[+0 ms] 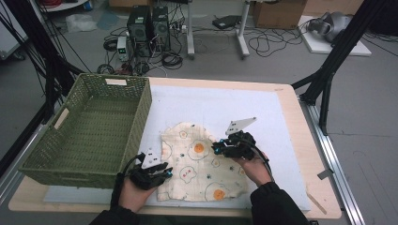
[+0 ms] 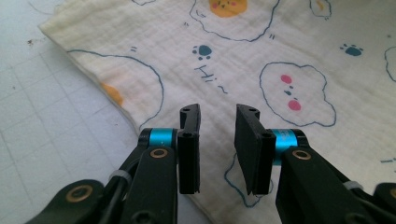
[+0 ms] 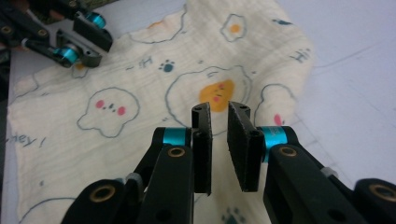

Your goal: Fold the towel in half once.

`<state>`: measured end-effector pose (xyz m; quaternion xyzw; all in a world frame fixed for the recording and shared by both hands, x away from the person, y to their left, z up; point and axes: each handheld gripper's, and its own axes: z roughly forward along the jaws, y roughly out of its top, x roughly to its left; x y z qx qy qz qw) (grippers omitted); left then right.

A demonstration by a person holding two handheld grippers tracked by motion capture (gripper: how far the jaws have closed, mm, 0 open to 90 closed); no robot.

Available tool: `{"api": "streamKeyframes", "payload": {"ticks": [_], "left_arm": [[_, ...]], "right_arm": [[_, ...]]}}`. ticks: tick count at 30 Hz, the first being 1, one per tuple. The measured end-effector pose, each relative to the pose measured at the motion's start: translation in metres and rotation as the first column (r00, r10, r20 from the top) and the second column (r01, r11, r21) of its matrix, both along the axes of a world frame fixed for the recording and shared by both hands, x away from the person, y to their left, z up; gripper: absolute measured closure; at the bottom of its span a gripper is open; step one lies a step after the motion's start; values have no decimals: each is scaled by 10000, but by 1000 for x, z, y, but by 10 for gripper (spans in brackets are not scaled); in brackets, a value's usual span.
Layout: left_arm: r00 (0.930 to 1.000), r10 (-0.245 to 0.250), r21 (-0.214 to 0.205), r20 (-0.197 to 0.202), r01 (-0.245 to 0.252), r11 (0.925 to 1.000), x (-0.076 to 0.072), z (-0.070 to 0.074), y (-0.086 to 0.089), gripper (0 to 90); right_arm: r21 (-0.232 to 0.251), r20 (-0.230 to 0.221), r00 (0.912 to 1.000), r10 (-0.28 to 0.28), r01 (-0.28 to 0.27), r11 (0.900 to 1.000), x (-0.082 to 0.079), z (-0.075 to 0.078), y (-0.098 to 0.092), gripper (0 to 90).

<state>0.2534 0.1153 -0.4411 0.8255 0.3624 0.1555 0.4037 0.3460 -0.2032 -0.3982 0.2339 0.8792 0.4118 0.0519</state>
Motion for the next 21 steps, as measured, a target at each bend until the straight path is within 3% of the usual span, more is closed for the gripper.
{"api": "streamKeyframes", "payload": {"ticks": [6, 11, 15, 18, 21], "left_arm": [[9999, 83, -44, 151, -82, 10000, 1, 1, 0, 715], [9999, 2, -14, 166, -2, 10000, 7, 0, -6, 802], [10000, -55, 25, -13, 55, 10000, 8, -2, -10, 813], [10000, -27, 53, -10, 27, 10000, 8, -2, -9, 805], [10000, 63, 41, -51, -62, 10000, 8, -3, -8, 798]], "right_arm": [[119, -16, 9969, -792, 792, 9968, 14, 0, -17, 809], [180, -653, 9865, -1503, 1518, 9883, 31, -14, -27, 809], [-39, -1264, 9866, -1033, 1036, 9946, 34, -23, -17, 810], [128, -1742, 9845, -208, 234, 9996, 29, -25, -5, 807], [-499, -1724, 9848, 231, -322, 9982, 23, -28, 9, 729]]}}
